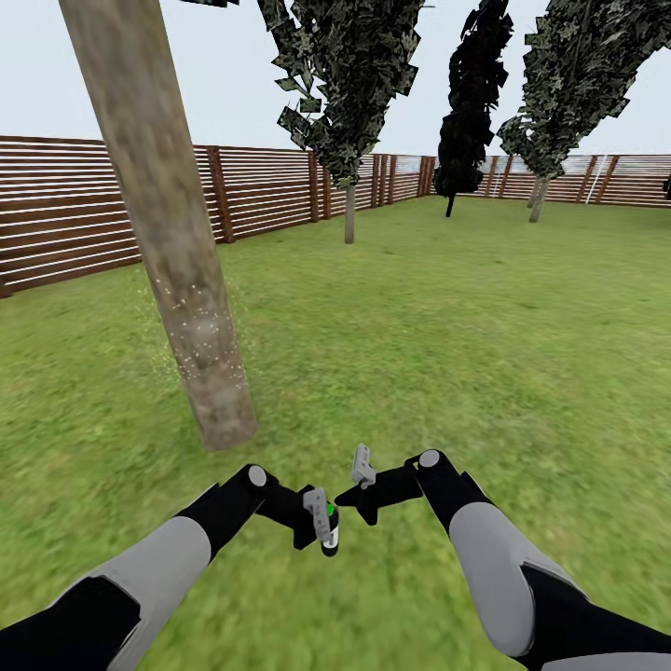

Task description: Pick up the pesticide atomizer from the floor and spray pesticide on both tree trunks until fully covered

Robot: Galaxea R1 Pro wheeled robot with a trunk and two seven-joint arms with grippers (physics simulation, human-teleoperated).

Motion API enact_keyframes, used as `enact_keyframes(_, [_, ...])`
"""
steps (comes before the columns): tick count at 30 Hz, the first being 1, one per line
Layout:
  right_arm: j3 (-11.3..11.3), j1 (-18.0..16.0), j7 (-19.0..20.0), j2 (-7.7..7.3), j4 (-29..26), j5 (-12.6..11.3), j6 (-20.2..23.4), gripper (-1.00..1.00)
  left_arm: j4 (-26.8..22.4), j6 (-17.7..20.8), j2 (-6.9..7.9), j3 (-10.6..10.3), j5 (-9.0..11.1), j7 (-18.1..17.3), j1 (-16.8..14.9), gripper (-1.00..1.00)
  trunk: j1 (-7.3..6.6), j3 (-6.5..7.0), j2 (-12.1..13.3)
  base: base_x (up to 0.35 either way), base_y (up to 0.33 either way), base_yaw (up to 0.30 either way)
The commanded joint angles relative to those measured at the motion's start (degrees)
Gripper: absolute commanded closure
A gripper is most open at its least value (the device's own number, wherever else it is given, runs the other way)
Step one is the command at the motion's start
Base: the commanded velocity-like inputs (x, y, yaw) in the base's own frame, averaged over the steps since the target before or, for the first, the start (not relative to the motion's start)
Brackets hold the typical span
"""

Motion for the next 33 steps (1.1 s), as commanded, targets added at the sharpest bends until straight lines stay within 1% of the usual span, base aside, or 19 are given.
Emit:
enact_keyframes(1, [0.0,0.0,0.0,0.00,0.0,0.0,0.0,1.00,0.0,0.0,0.00,0.0,0.0,0.0,0.0,1.00,0.00,0.00,0.0,0.000,0.000,0.000])
enact_keyframes(10, [0.0,0.0,0.0,0.00,0.0,0.0,0.0,1.00,0.1,0.0,-0.35,0.0,-0.1,0.0,0.0,1.00,0.00,0.00,0.0,0.000,0.000,0.000])
enact_keyframes(14, [0.0,0.0,0.0,0.00,0.0,0.0,0.0,1.00,0.8,1.1,0.48,0.0,-0.4,0.5,-1.2,1.00,0.00,0.00,0.0,0.000,0.000,0.000])
enact_keyframes(16, [0.0,0.0,0.0,0.00,0.0,0.0,0.0,1.00,1.2,2.1,2.34,0.0,-0.5,0.5,-2.2,1.00,0.00,0.00,0.0,0.000,0.000,0.000])
enact_keyframes(18, [0.0,0.0,0.0,0.00,0.0,0.0,-0.4,1.00,1.3,2.4,5.29,0.1,-0.6,1.5,-2.4,1.00,0.00,0.00,0.0,0.000,0.000,0.000])
enact_keyframes(19, [0.0,0.0,0.0,0.00,0.0,0.0,-1.6,1.00,1.3,2.3,8.54,0.2,-0.5,3.2,-2.2,1.00,0.00,0.00,0.0,0.000,0.000,0.000])
enact_keyframes(20, [-0.1,0.0,0.0,0.00,0.0,0.0,-2.0,1.00,1.3,2.3,10.01,0.5,-0.4,3.7,-2.1,1.00,0.00,0.00,0.0,0.000,0.000,0.000])
enact_keyframes(21, [-0.1,0.1,-0.2,0.00,0.0,-0.2,-2.4,1.00,1.5,2.3,12.42,2.1,-0.4,4.2,-1.9,1.00,0.00,0.00,0.0,0.000,0.000,0.000])
enact_keyframes(22, [-0.3,0.3,-0.7,-1.86,0.2,-0.2,-2.9,1.00,2.8,2.0,16.00,7.3,-0.3,5.1,-1.2,1.00,0.00,0.00,0.0,0.000,0.000,0.000])
enact_keyframes(24, [-1.8,0.4,-3.9,-4.27,0.3,-0.3,-3.1,1.00,4.9,1.6,17.89,15.8,-0.3,9.1,0.3,1.00,0.00,0.00,0.0,0.000,0.000,0.000])
enact_keyframes(25, [-4.6,0.5,-8.1,-5.25,0.4,-0.4,-3.2,1.00,5.6,1.5,18.25,21.0,-0.3,11.8,1.2,1.00,0.00,0.00,0.0,0.000,0.000,0.000])
enact_keyframes(26, [-9.9,0.8,-14.3,-5.93,0.4,-0.5,-3.1,1.00,6.0,1.5,18.47,26.2,-0.3,14.2,2.0,1.00,0.00,0.00,0.0,0.000,0.000,0.000])
enact_keyframes(27, [-14.1,1.2,-18.9,-6.15,0.4,-0.6,-3.2,1.00,6.1,1.5,18.55,28.9,-0.3,15.1,2.6,1.00,0.00,0.00,0.0,0.000,0.000,0.000])
enact_keyframes(28, [-20.7,2.9,-27.6,-6.49,0.4,-0.5,-3.2,1.00,6.2,1.5,18.59,33.4,-0.3,16.5,4.2,1.00,0.00,0.00,0.0,0.000,0.000,0.000])
enact_keyframes(29, [-26.1,5.1,-37.4,-6.86,0.4,-0.5,-3.2,-1.00,6.2,1.5,18.61,39.8,-0.2,18.8,6.0,1.00,0.00,0.00,0.0,0.000,0.000,0.000])
enact_keyframes(30, [-27.9,6.6,-42.9,-6.99,0.4,-0.5,-3.2,-1.00,6.1,1.4,18.62,43.9,-0.3,20.2,7.3,1.00,0.00,0.00,0.0,0.000,0.000,0.000])
enact_keyframes(31, [-29.2,8.9,-49.5,-7.21,0.4,-0.6,-3.3,-1.00,5.9,1.2,18.62,49.5,-0.3,21.6,9.4,1.00,0.00,0.00,0.0,0.000,0.000,0.000])
enact_keyframes(32, [-29.8,10.8,-53.7,-7.30,0.4,-0.6,-3.6,-1.00,5.7,-0.4,18.62,53.8,-0.3,22.6,11.6,1.00,0.00,0.00,0.0,0.000,0.000,0.000])
enact_keyframes(33, [-30.0,12.2,-55.5,-7.33,0.4,-0.6,-4.2,-1.00,5.6,-2.7,18.62,56.3,-0.4,23.7,13.5,1.00,0.00,0.00,0.0,0.000,0.000,0.000])
